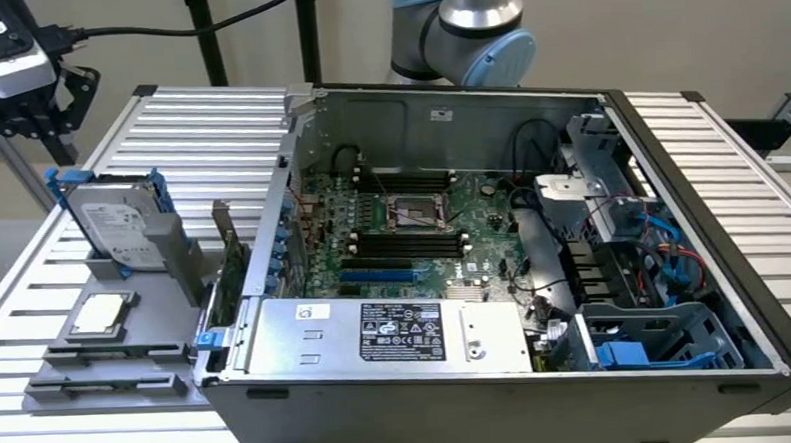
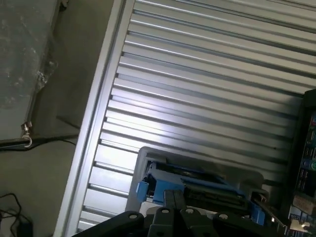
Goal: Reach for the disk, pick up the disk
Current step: 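Pick up the disk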
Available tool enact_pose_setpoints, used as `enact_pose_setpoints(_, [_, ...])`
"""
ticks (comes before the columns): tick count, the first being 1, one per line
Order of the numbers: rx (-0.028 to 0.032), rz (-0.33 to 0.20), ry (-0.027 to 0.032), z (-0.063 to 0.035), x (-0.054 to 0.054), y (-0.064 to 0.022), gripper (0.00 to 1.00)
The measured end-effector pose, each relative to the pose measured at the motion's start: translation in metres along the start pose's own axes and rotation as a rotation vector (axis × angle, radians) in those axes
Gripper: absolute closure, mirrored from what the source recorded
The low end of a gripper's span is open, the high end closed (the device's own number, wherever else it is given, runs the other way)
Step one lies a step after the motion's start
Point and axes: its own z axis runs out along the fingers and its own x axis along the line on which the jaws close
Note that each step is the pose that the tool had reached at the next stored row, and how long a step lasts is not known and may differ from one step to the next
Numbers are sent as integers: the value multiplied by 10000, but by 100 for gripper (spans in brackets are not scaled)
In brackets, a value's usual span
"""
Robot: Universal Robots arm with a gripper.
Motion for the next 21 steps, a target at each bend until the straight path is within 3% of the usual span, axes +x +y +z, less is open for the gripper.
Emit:
enact_pose_setpoints(14, [0, -2542, 92, -23, 0, 1, 89])
enact_pose_setpoints(21, [-39, -3678, 117, -26, 0, 1, 89])
